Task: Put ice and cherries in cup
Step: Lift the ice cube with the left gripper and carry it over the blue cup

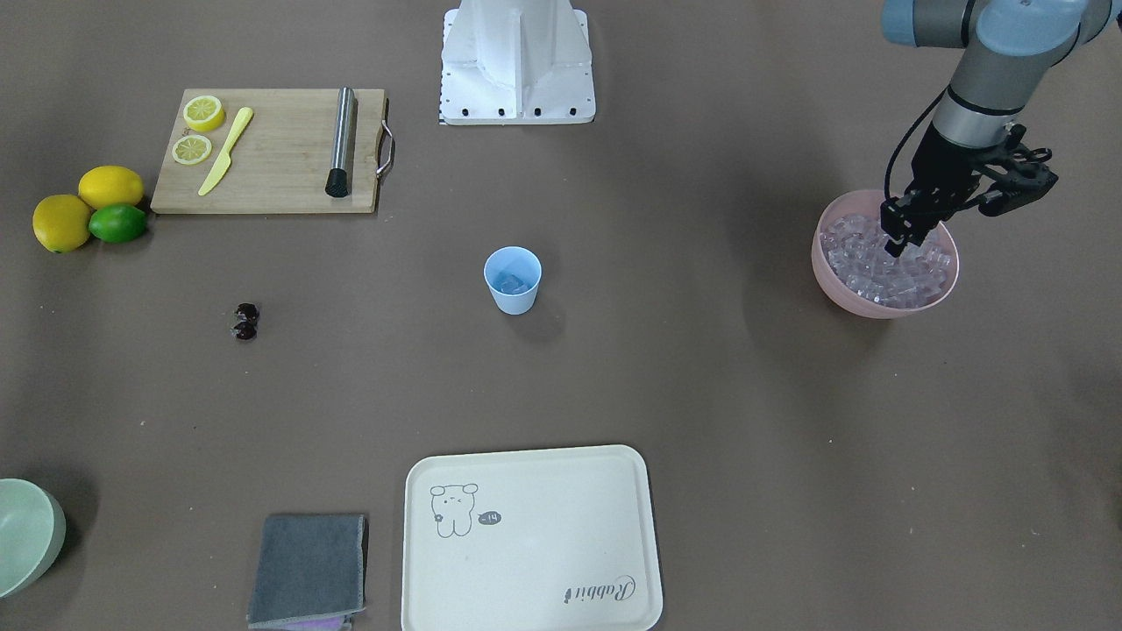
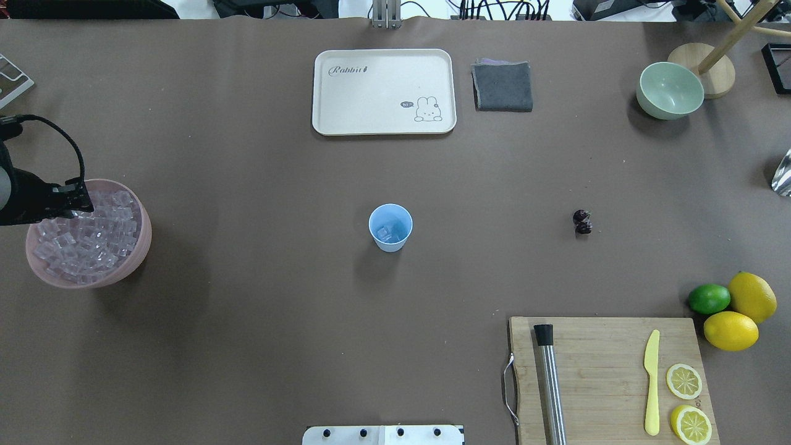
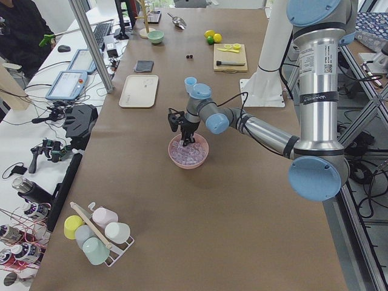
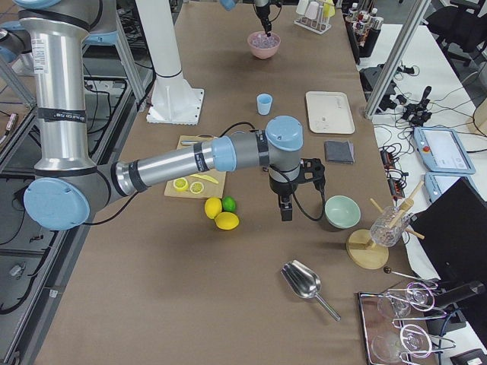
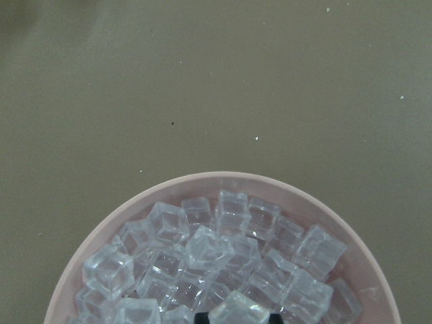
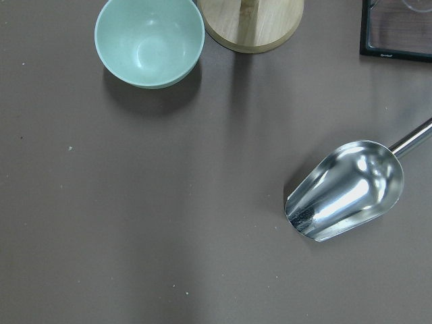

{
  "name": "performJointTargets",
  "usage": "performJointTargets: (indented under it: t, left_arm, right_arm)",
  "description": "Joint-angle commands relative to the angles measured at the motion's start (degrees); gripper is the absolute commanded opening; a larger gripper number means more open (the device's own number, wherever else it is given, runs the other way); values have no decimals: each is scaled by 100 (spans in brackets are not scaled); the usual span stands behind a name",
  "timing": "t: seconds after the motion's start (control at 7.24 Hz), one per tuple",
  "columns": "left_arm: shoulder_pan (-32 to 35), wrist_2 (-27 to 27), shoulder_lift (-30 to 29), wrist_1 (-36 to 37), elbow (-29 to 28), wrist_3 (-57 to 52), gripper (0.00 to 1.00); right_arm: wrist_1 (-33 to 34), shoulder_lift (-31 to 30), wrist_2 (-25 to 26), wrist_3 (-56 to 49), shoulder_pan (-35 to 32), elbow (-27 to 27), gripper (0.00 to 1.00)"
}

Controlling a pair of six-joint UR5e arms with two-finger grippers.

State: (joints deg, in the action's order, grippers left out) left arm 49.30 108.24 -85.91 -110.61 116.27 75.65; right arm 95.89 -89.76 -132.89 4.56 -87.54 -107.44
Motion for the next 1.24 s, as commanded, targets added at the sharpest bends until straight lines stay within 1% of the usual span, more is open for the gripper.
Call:
performJointTargets:
  t: [0.0,0.14,0.28,0.41,0.55,0.69,0.83,0.97,1.1]
  left_arm:
    - [53,4,-799,13,176,3,0]
    - [-25,-5,-1544,100,133,29,0]
    - [-287,-40,-2248,614,115,47,0]
    - [-559,-57,-2959,1081,-16,55,0]
    - [-832,-292,-3515,1155,-304,56,0]
    - [-1496,-852,-3894,1112,-690,47,0]
    - [-1816,-1223,-4255,1094,-1051,29,0]
    - [-2045,-1253,-4267,1094,-1080,38,0]
    - [-2134,-1305,-4293,1077,-1185,29,0]
  right_arm:
    - [0,2,0,202,0,-5,100]
    - [9,-7,-17,238,0,12,100]
    - [18,-15,-61,317,9,21,100]
    - [18,-16,-79,466,26,21,100]
    - [35,-16,-88,519,79,38,100]
    - [18,-16,-79,711,131,56,100]
    - [9,2,-79,852,184,56,100]
    - [9,2,-88,924,228,47,100]
    - [9,11,-131,959,246,39,100]
